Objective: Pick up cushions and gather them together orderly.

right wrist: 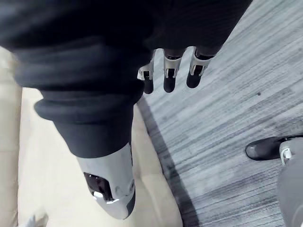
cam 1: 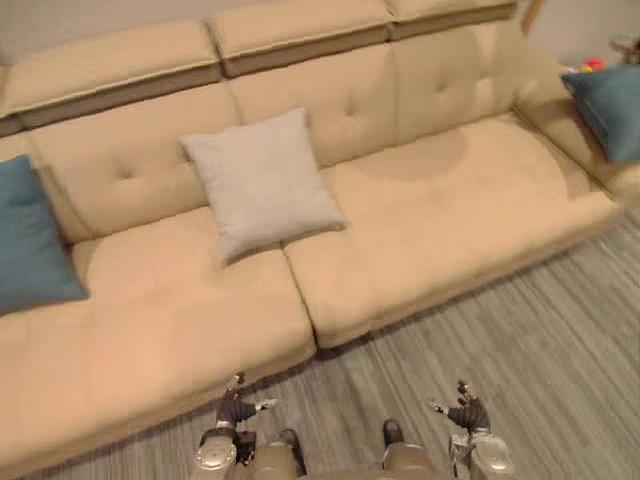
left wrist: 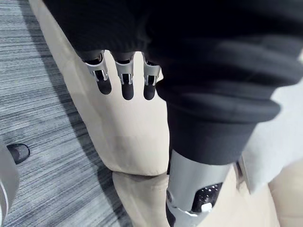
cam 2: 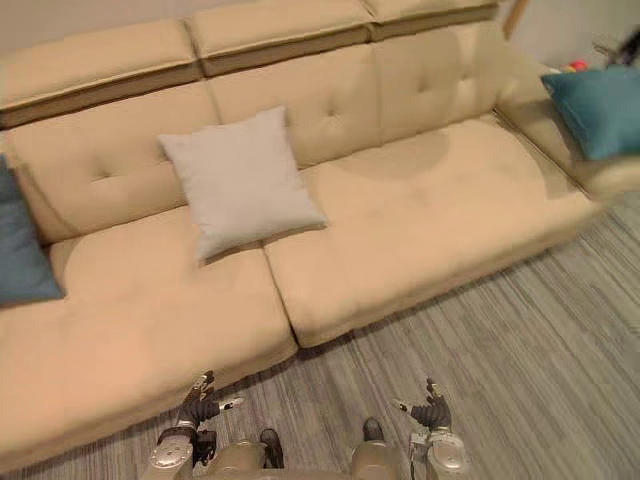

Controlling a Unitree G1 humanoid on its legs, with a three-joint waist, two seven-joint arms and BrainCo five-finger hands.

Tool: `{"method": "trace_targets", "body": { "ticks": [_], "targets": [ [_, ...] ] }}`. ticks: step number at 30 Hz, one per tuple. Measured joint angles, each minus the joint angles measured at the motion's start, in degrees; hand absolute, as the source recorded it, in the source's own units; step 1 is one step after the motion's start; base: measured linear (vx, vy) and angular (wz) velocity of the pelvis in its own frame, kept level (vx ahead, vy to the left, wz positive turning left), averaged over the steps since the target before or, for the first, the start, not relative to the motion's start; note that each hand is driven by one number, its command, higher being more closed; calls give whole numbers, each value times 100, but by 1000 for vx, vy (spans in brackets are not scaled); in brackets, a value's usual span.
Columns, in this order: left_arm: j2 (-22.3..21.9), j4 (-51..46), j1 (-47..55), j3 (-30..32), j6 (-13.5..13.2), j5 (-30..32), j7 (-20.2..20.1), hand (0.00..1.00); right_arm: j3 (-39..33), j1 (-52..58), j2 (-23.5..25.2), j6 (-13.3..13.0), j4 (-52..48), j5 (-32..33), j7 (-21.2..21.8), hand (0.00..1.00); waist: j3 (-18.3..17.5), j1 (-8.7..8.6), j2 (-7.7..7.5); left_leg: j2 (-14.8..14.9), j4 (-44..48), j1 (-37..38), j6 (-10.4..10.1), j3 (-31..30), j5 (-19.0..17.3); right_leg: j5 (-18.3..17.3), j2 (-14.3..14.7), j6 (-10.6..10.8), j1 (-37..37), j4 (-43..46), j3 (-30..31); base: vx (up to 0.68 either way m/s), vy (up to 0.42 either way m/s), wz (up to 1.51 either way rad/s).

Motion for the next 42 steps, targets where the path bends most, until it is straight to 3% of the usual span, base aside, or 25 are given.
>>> {"method": "trace_targets", "body": {
  "ticks": [3,5,7,9,13,14,15,16,17,18,19,21,23,26,27,28,29,30,31,33,34,36,38,40,42],
  "targets": [
    [-16,-3,-124,-58,-6,0,1,0,14,-56,-17,-8,-206,22,-10,0,33,-152,82,282,-12,222,51,606,-137,460,426,-7,-378,4,421,46,-30,-187],
    [-11,-6,-255,-122,-2,-2,4,0,50,-132,-9,-15,-355,33,-30,0,105,-179,130,505,-49,437,45,1141,-146,789,584,-289,-590,27,-247,27,-75,-207],
    [47,-106,-533,-321,16,-6,7,0,98,-294,-82,-14,-440,55,-63,0,268,-382,173,621,-65,880,42,2058,-235,177,191,-1127,-762,435,-2726,28,-96,-178],
    [69,-379,-612,-550,19,-8,5,0,114,-315,-123,-14,-443,51,-148,0,279,-440,294,695,-41,1264,-194,2685,-406,36,-236,-1242,-694,808,-4096,86,-57,-183],
    [78,-412,-733,-689,43,-7,-23,0,133,-173,-94,-8,-726,0,-154,0,315,-480,349,1203,886,1710,-332,3219,-615,-414,157,-1006,-994,1607,-3403,156,-139,-177],
    [39,-413,-736,-716,43,-6,-26,0,130,-132,-111,-8,-766,-1,-155,0,318,-476,361,1368,1277,1705,-227,3143,-557,-481,268,-1040,-978,1679,-3303,320,-246,-144],
    [-10,-404,-707,-807,43,-4,-28,0,130,-78,-143,-5,-791,-24,-164,0,354,-463,384,1752,2343,1525,615,2664,-163,-627,537,-1113,-828,1762,-3024,278,-225,-114],
    [-36,-397,-685,-852,45,-4,-39,0,134,-60,-144,-3,-791,-35,-167,0,379,-461,398,1845,2763,1398,993,2332,142,-682,613,-1124,-728,1747,-2895,288,-189,-139],
    [-138,-399,-621,-902,46,-5,-37,0,142,-55,-151,4,-788,-46,-208,0,413,-451,448,1774,3444,1001,783,1401,300,-742,720,-1225,-537,1717,-2603,311,-3,-133],
    [-215,-400,-552,-904,44,-7,-19,0,233,-135,-207,25,-732,-46,-289,0,444,-427,441,1271,3898,444,369,332,-74,-830,816,-1280,-380,1693,-2237,313,45,-134],
    [-215,-399,-530,-904,46,-6,-16,0,266,-167,-208,25,-707,-46,-293,0,442,-393,449,1062,3954,266,307,23,-183,-850,834,-1283,-301,1668,-2092,388,67,-138],
    [-208,-435,-434,-906,48,-7,17,0,360,-193,-219,27,-587,-46,-303,0,505,-77,344,142,3424,-488,264,-985,-470,-927,836,-1220,91,1450,-1507,339,77,-123],
    [-207,-530,-314,-902,47,-8,53,0,403,-219,-212,30,-569,-45,-318,0,499,-16,404,-229,2677,-939,230,-1433,-450,-978,808,-1154,327,1242,-1335,345,152,-64],
    [-230,-655,-244,-876,48,-5,104,0,454,-546,-306,27,-197,-44,-389,0,492,217,468,-613,378,-1325,-284,-1514,79,-1082,738,-988,791,746,-1058,427,232,-41],
    [-235,-649,-236,-844,55,-2,109,0,442,-687,-317,32,-47,-39,-399,0,470,310,492,-608,-96,-1299,-56,-1343,751,-1178,721,-902,968,598,-951,511,274,-45],
    [-216,-651,-219,-779,83,-1,116,0,470,-730,-279,27,-32,-39,-395,0,361,415,369,-725,3,-1244,389,-1115,914,-1395,556,-821,1063,601,-806,531,285,-35],
    [-219,-653,-191,-778,88,-1,116,0,464,-702,-259,21,-30,-40,-389,0,279,424,272,-841,93,-1284,590,-1087,777,-1487,434,-695,1054,655,-808,598,258,-13],
    [-249,-635,-191,-771,100,0,117,0,427,-724,-251,16,-6,-46,-384,0,213,428,146,-1036,262,-1283,836,-1047,485,-1627,308,-418,933,1235,-802,614,234,17],
    [-293,-637,-198,-804,105,0,112,0,309,-739,-233,22,59,-48,-381,0,216,407,137,-1140,402,-1094,1010,-987,245,-1564,239,129,541,2476,-728,612,215,15],
    [-271,-632,-178,-867,120,-1,109,0,296,-738,-148,36,98,-55,-375,0,241,309,98,-1337,364,-534,1124,-1033,-31,-1114,136,920,-20,4377,-685,600,218,16],
    [-263,-628,-164,-881,136,-1,111,0,299,-703,-109,42,97,-57,-374,0,253,290,80,-1425,325,-240,1128,-1047,-41,-1131,23,833,-181,4970,-789,622,197,18],
    [-278,-639,-160,-902,134,-4,132,0,339,-618,-108,42,80,-65,-363,0,224,180,186,-1506,-223,707,1134,-1237,-107,-1381,-271,-31,-704,5326,-1589,669,153,11],
    [-256,-632,-283,-901,133,-8,142,0,341,-664,-95,38,60,-63,-361,0,216,153,252,-1497,-602,1111,1131,-1342,-118,-1488,-253,-231,-1166,4888,-1856,631,86,15],
    [-175,-606,-512,-900,131,-8,147,0,339,-661,-179,34,67,-60,-292,0,354,56,344,-1362,-920,1618,1071,-1542,-147,-1312,28,-280,-1533,3187,-1968,586,11,53],
    [-156,-554,-590,-898,117,-3,219,0,335,-626,-188,43,82,-58,-267,0,389,-108,351,-1202,-949,1987,765,-1842,-319,-237,277,-255,-1606,891,-1881,692,-45,74]
  ]
}}
